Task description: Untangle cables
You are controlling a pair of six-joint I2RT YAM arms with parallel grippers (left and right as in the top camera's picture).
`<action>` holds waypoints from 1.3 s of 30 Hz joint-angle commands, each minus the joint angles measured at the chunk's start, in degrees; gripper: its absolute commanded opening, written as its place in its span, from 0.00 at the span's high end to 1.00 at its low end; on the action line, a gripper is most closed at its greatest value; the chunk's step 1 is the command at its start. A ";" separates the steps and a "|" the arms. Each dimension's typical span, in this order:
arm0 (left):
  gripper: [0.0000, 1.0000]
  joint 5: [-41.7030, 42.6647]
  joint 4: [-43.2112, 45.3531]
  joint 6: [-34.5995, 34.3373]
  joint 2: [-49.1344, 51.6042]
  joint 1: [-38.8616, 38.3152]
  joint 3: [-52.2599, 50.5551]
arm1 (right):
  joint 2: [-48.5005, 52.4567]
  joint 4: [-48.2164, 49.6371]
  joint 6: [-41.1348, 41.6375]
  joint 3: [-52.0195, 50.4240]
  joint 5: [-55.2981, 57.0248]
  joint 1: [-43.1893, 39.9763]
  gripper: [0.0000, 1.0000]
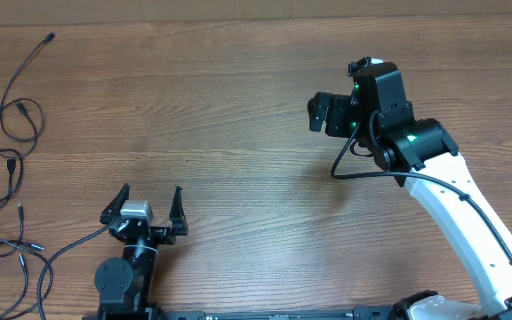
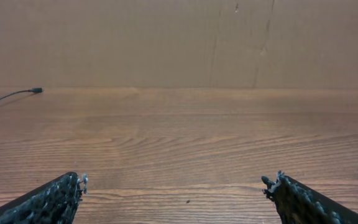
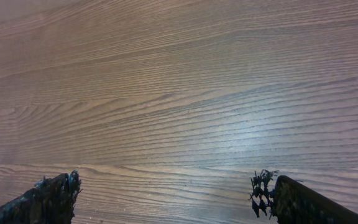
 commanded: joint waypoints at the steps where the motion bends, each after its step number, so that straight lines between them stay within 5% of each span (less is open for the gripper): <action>1: 0.00 -0.74 -0.22 -1.18 -0.48 0.31 -0.22 | -1.38 0.17 -0.20 1.18 0.57 -0.13 0.00; 22: 0.01 -0.76 -0.22 -1.18 -0.48 0.31 -0.22 | -0.57 -3.82 -0.24 -1.60 3.37 -0.15 0.00; 39: 0.00 -0.76 -0.22 -1.18 -0.48 0.31 -0.22 | -12.46 22.53 0.02 -29.22 3.17 -0.13 0.00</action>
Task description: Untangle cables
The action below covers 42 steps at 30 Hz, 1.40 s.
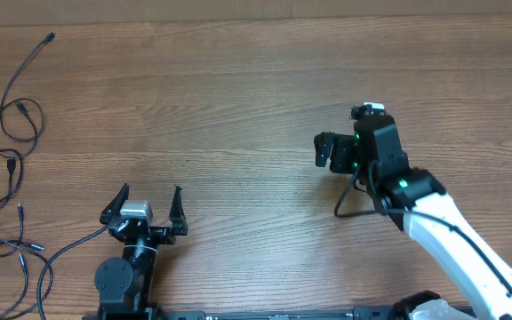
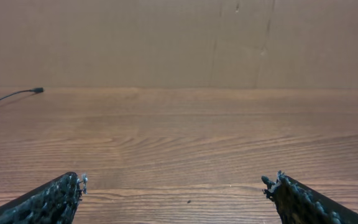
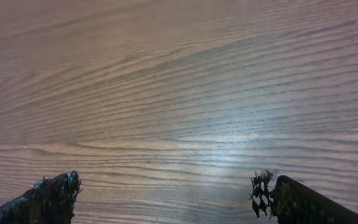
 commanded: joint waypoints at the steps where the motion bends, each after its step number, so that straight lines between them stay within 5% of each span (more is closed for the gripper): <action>1: 0.00 -0.57 -0.22 -1.18 -0.48 0.31 -0.22 | -5.07 3.91 0.00 -4.50 0.90 -0.13 0.00; 15: 0.00 -0.57 -0.22 -1.18 -0.48 0.31 -0.22 | -27.69 19.47 -0.04 -28.39 5.27 -0.15 0.00; 33: 0.00 -0.57 -0.22 -1.18 -0.46 0.31 -0.22 | -59.08 16.98 -0.20 -45.38 4.87 -8.37 0.00; 42: 0.00 -0.57 -0.22 -1.18 -0.46 0.31 -0.22 | -65.57 15.37 -4.81 -45.40 -0.22 -8.50 0.00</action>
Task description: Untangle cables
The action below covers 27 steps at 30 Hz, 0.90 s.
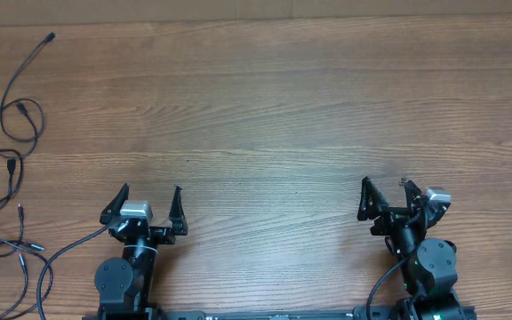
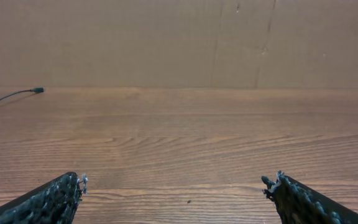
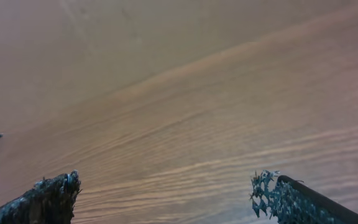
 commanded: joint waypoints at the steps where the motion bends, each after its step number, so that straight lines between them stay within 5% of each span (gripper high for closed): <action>1: 0.00 -0.50 -0.22 -1.18 -0.46 0.31 -0.22 | -1.66 -0.04 -2.84 -0.63 -2.54 -0.28 0.00; 27: 0.00 -0.50 -0.22 -1.18 -0.46 0.31 -0.22 | -9.75 -0.37 -11.67 -0.63 -3.82 -7.50 0.00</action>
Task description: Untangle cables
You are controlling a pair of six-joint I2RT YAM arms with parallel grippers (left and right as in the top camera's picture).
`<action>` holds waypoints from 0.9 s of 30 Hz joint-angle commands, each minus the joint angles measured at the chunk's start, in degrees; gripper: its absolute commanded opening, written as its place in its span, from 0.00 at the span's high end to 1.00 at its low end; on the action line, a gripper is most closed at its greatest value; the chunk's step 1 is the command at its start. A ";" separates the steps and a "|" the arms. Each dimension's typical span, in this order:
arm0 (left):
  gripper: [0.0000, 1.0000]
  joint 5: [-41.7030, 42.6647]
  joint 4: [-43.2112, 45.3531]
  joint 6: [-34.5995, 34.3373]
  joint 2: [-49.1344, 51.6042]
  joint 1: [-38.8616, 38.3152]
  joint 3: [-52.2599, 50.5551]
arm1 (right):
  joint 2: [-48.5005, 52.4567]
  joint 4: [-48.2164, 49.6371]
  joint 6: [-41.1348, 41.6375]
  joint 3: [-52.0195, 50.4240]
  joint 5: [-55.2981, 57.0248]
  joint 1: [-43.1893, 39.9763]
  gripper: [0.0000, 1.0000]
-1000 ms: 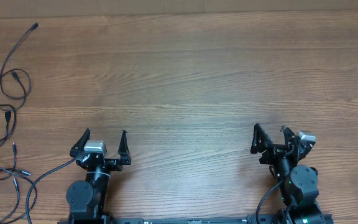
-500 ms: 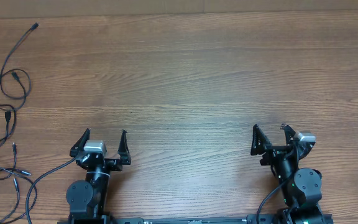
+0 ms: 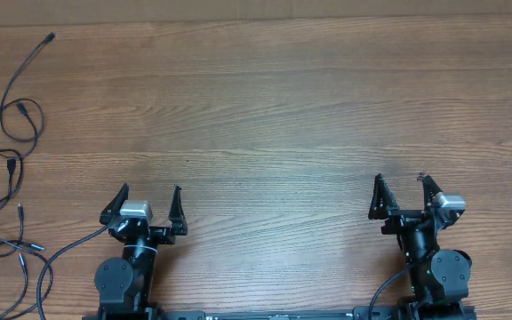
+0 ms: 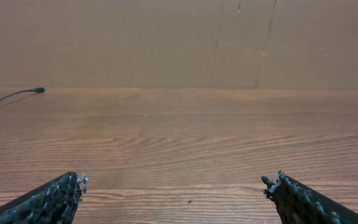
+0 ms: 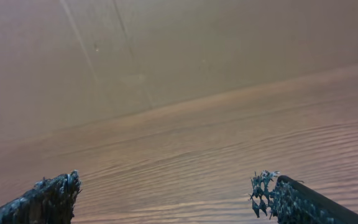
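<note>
Thin black cables [image 3: 12, 116] lie looped and crossing along the table's left edge in the overhead view; one plug end [image 3: 50, 37] points to the far left corner and shows in the left wrist view as a cable tip [image 4: 36, 91]. My left gripper [image 3: 145, 197] sits open at the near left, nothing between its fingers [image 4: 48, 199]. My right gripper [image 3: 403, 189] sits open at the near right, also empty, its fingers [image 5: 291, 196] over bare wood.
The wooden table [image 3: 265, 116] stretches between the two arms. A brown cardboard wall [image 4: 179, 37] stands behind the far edge. More cable strands [image 3: 7, 249] trail off the near left beside the left arm's base.
The right arm has settled slightly right and squared up at the near right. Its wrist view now shows more of the back wall. The left arm and cables are unchanged.
The right gripper was open far out over the right middle of the table, then nearer the front, then drawn back to the near right edge, where it now rests. The left gripper stayed open at the near left and the cables did not move.
</note>
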 commanded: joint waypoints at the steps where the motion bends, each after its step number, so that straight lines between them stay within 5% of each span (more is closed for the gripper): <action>1: 0.00 -0.35 -0.20 -1.18 -0.46 0.31 -0.22 | -1.22 0.04 -4.57 -0.61 -0.76 -1.25 0.00; 10: 0.00 -0.33 -0.20 -1.18 -0.46 0.31 -0.22 | -1.22 -0.07 -12.68 -0.63 -3.32 -3.76 0.00; 27: 0.00 -0.35 -0.20 -1.18 -0.44 0.31 -0.22 | -1.22 0.02 -12.79 -0.61 -3.26 -5.25 0.00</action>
